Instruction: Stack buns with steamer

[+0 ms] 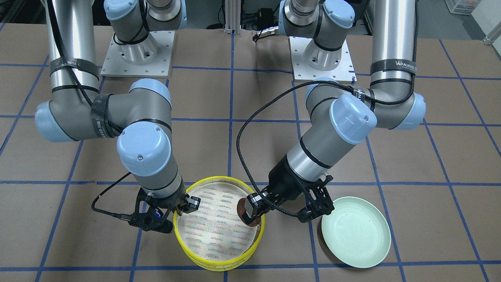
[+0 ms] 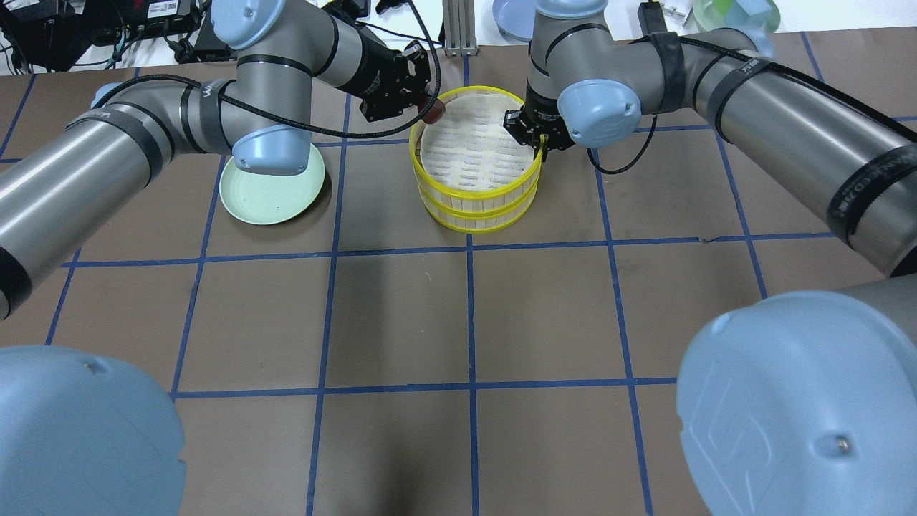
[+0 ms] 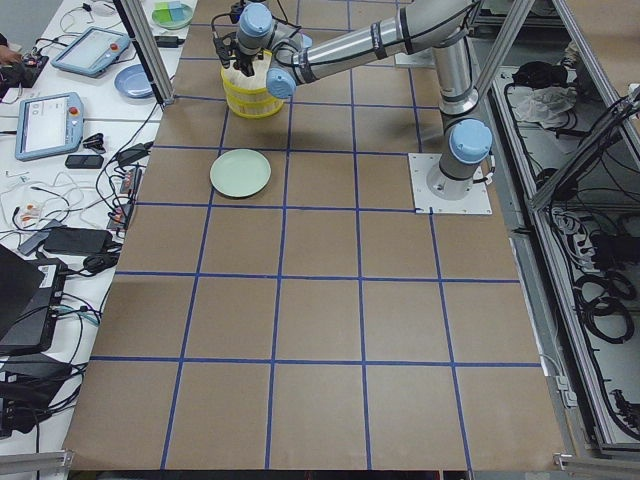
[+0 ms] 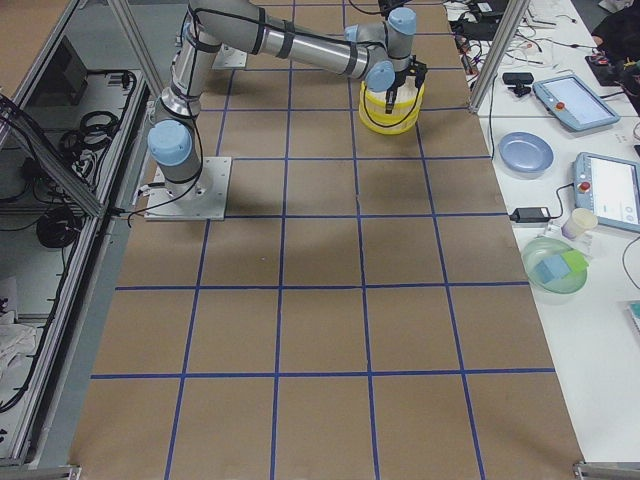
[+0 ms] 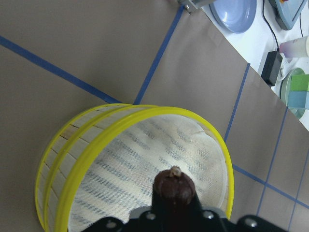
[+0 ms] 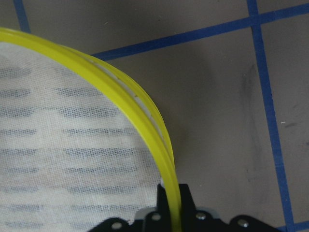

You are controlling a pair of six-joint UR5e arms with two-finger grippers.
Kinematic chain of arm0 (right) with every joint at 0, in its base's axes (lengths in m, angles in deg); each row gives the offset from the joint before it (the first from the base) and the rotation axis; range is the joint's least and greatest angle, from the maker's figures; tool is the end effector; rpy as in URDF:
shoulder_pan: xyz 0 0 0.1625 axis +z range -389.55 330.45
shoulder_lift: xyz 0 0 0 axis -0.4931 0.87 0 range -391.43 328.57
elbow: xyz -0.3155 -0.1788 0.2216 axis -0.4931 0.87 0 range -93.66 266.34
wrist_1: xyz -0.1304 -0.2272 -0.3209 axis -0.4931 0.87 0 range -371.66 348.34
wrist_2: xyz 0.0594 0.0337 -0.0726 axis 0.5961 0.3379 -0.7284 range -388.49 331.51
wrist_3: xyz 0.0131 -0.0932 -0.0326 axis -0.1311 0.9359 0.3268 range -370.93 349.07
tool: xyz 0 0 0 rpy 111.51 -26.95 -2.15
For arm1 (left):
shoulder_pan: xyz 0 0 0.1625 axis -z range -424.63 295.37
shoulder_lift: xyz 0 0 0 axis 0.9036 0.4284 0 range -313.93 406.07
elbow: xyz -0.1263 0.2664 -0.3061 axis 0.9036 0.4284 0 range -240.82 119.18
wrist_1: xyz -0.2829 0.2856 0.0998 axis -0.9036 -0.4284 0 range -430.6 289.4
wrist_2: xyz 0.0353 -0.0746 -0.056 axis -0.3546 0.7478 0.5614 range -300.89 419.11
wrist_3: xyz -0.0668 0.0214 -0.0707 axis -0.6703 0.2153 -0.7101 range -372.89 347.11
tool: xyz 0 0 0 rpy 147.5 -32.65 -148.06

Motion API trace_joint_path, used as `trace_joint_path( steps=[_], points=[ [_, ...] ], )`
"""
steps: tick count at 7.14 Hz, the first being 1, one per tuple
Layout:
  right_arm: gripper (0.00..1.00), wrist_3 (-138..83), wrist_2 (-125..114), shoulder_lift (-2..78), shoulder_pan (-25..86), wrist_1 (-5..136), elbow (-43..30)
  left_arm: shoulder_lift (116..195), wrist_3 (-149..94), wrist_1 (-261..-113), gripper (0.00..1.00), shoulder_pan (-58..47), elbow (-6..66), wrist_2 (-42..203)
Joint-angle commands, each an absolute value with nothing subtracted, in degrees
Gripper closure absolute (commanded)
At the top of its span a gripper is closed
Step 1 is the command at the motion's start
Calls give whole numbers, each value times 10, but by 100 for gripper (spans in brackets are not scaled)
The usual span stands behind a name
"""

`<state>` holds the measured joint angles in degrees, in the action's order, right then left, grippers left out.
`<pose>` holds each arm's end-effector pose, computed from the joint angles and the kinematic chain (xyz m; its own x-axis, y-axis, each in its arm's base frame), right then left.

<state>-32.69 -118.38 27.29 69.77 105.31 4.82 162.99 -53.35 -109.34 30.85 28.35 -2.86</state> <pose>0.2432 -0.6583 0.2817 -0.9763 0.2145 -0.0287 0.2160 0.9741 -0.0668 -0.2436 -0.6520 0.3319 -0.7101 -0.3690 0.5997 -0.4920 0.8693 -0.0476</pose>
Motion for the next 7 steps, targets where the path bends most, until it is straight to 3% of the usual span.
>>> trace_joint_path(
  steps=[1, 2, 3, 6, 7],
  points=[
    [100, -327, -1183, 272, 698, 1060, 49, 1641, -541, -1078, 0, 316, 284, -23],
    [94, -328, -1183, 272, 698, 1060, 48, 1640, -539, -1077, 0, 316, 283, -23],
    [65, -330, -1186, 273, 697, 1060, 48, 1638, -539, -1081, 0, 317, 282, -24],
    [27, -330, -1182, 278, 697, 1061, 48, 1624, -491, -1150, 0, 317, 271, -31],
    [6, -320, -1178, 293, 689, 1061, 50, 1612, -407, -1220, 0, 313, 259, -63]
  ],
)
